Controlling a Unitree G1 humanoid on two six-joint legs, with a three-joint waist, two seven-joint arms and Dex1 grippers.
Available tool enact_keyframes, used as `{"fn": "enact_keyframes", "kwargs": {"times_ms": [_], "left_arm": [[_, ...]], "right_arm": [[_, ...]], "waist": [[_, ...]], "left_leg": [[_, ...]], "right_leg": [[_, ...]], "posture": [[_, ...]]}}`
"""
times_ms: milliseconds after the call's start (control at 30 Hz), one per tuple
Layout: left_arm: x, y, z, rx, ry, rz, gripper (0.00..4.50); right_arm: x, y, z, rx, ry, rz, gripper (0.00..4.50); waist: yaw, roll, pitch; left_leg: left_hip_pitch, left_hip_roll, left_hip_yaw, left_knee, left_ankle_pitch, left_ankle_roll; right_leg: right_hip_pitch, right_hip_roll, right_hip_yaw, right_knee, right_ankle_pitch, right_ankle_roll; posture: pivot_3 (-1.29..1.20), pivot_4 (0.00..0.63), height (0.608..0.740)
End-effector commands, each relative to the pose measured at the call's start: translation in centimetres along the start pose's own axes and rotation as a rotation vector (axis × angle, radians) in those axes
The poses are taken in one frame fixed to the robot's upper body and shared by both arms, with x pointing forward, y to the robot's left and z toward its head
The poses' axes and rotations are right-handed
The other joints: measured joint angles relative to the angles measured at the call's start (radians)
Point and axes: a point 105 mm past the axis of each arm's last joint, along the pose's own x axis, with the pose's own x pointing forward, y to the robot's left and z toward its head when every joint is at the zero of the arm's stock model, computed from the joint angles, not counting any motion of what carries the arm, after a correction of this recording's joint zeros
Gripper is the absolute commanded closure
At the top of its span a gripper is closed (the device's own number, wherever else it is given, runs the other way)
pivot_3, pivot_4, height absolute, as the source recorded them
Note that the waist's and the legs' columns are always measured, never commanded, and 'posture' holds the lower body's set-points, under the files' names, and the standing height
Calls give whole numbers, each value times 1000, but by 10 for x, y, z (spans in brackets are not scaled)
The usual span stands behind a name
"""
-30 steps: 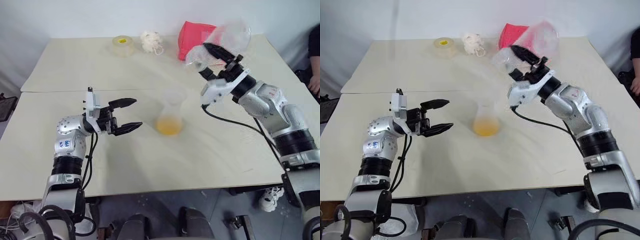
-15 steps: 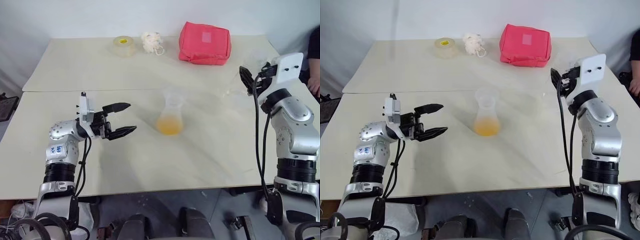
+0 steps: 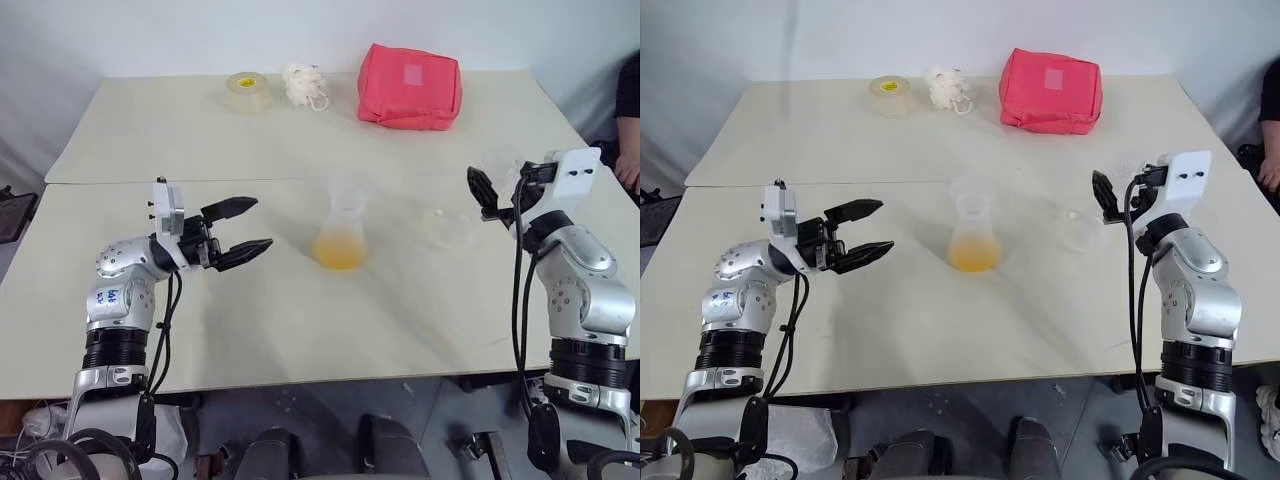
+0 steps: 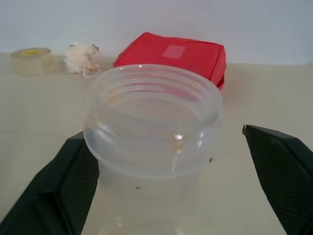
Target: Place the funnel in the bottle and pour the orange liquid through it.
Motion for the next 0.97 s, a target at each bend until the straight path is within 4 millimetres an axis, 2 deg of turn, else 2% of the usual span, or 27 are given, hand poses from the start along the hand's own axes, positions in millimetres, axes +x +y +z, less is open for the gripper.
{"fn": "enact_keyframes", "kwargs": {"times_ms": [33,333,433,533,600,667,767,833,967], "left_arm": [[2,5,17,34,-33,50,0],[4,-1,20,14,-30,57,0],[-2,-4,17,5,-19,48,0],[-15,-19,5,-7,42,-35,0],[-21,-19,1,-14,62,-28,0],[-28,-17,-3,-22,90,-6,0],[-34,-17,-11,-7,138,6,0],[-36,-17,-14,3,153,6,0],[-38,-22,-17,31,163,-20,0]], "right_arm": [[-3,8,31,-24,-105,38,23],[-7,32,71,-46,-205,196,23],[-21,51,83,-65,-201,380,23],[-58,65,60,-165,-48,650,23],[-79,66,50,-189,37,755,23],[-98,61,29,-251,185,816,23],[-131,45,-21,-372,447,905,23],[-139,38,-35,-387,488,904,23],[-132,42,-45,-349,423,860,23]], "waist": [[0,0,0],[0,0,0],[1,0,0],[8,0,0],[14,-2,-1],[28,-3,-1],[43,-3,-1],[48,-3,-1],[50,-3,-1]], "left_leg": [[0,0,0,0,0,0],[0,0,0,0,0,0],[0,0,0,0,0,0],[0,-1,-1,0,0,0],[1,-1,1,-1,0,0],[0,-1,4,0,-1,0],[0,0,5,2,-1,1],[3,0,8,2,-1,1],[6,1,6,2,-1,1]], "right_leg": [[0,0,0,0,0,0],[0,0,0,0,0,0],[0,0,0,0,0,0],[1,0,-1,-1,0,0],[2,1,-2,0,0,0],[2,0,-1,-4,0,0],[5,0,-1,-10,0,0],[10,1,-1,-13,0,0],[12,1,-1,-15,0,0]], "posture": [[0,150,740],[0,150,740],[0,150,740],[0,150,740],[0,150,740],[0,150,740],[0,150,740],[0,150,740],[0,150,740]]}}
